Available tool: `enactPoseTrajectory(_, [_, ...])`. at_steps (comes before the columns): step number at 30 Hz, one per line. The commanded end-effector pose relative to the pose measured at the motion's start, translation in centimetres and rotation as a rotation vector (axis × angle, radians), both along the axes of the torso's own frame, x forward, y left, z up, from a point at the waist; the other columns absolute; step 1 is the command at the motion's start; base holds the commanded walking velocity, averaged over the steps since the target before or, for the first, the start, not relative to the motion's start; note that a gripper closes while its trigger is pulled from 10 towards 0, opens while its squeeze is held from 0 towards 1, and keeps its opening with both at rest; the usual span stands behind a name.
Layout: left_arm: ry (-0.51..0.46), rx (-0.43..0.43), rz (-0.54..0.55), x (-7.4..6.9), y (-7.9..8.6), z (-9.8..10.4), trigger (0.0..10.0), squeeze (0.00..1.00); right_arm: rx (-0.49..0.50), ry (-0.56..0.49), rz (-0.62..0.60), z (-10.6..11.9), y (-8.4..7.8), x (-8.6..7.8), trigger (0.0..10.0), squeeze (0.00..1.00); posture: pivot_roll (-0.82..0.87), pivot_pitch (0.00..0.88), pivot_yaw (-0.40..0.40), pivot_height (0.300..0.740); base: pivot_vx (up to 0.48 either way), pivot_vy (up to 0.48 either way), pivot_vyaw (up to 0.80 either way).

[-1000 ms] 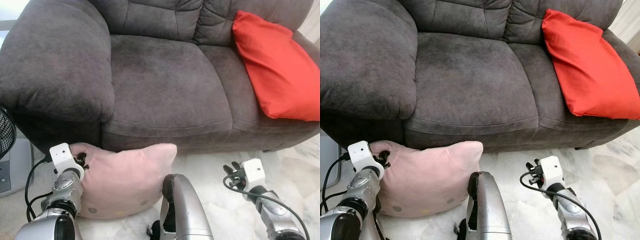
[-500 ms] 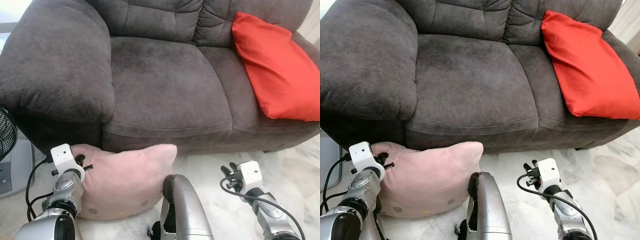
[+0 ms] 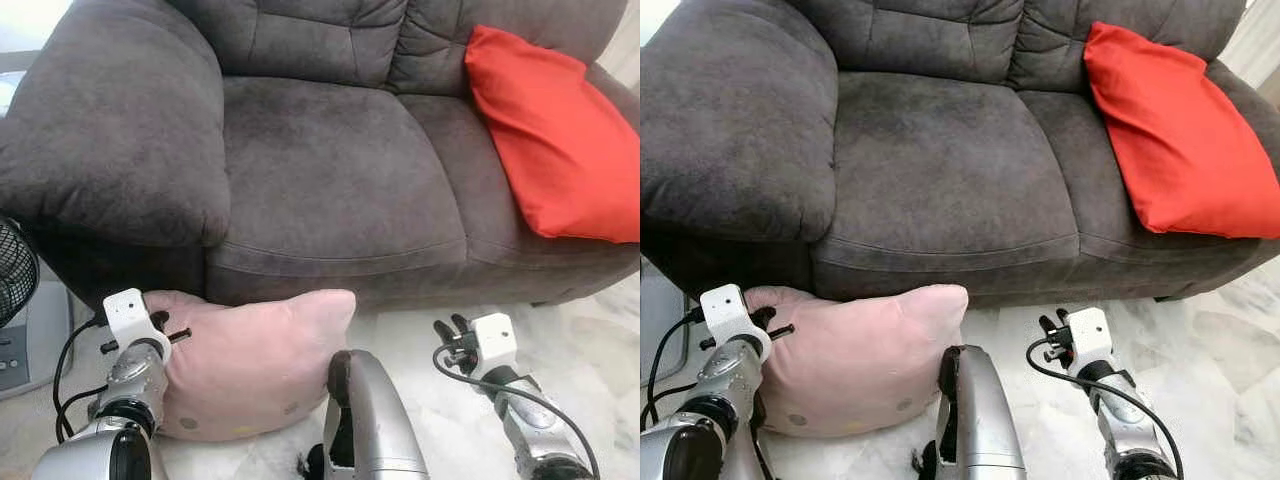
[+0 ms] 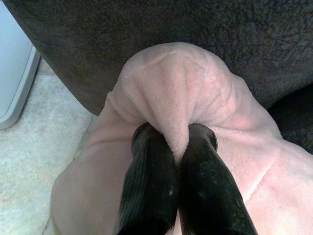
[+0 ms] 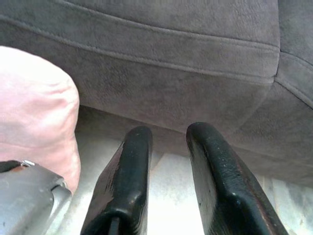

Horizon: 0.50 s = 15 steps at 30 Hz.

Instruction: Move the pillow to the sofa from floor

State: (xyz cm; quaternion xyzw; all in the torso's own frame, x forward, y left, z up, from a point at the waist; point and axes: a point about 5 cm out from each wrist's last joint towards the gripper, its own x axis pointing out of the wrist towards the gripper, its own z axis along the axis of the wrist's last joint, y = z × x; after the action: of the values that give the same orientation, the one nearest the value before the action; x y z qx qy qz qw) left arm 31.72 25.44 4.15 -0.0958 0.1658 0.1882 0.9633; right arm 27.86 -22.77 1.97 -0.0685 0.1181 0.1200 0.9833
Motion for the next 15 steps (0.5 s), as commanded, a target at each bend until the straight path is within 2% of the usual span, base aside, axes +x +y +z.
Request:
enactPoseTrajectory(1, [0.0, -0.005, -0.008, 0.2, -0.3, 0.1, 0.0, 0.0, 0.001, -0.033, -0.024, 0.5, -0.4, 0.2, 10.0, 0.0, 0.01, 0.08, -0.233, 0.439, 0.0, 0.0, 0.0])
enactPoseTrajectory(5, [-0.004, 0.003, -0.011, 0.3, -0.3, 0.2, 0.0, 0.0, 0.017, -0.069, -0.013, 0.9, 0.4, 0.5, 10.0, 0.0, 0.02, 0.083, -0.224, 0.439, 0.0, 0.0, 0.0])
enactPoseTrajectory(12, [-0.012, 0.028, -0.042, 0.3, -0.7, 0.2, 0.0, 0.0, 0.031, -0.084, -0.008, 0.9, 1.0, 0.5, 10.0, 0.0, 0.02, 0.088, -0.209, 0.439, 0.0, 0.0, 0.0])
enactPoseTrajectory(13, [-0.016, 0.029, -0.044, 0.3, -0.8, 0.2, 10.0, 0.0, 0.032, -0.087, -0.008, 0.9, 1.1, 0.5, 10.0, 0.0, 0.02, 0.088, -0.205, 0.439, 0.0, 0.0, 0.0])
enactPoseTrajectory(15, [-0.029, 0.021, -0.041, 0.3, -0.9, 0.2, 10.0, 0.0, 0.035, -0.09, -0.009, 0.9, 1.2, 0.4, 10.0, 0.0, 0.02, 0.089, -0.202, 0.439, 0.0, 0.0, 0.0])
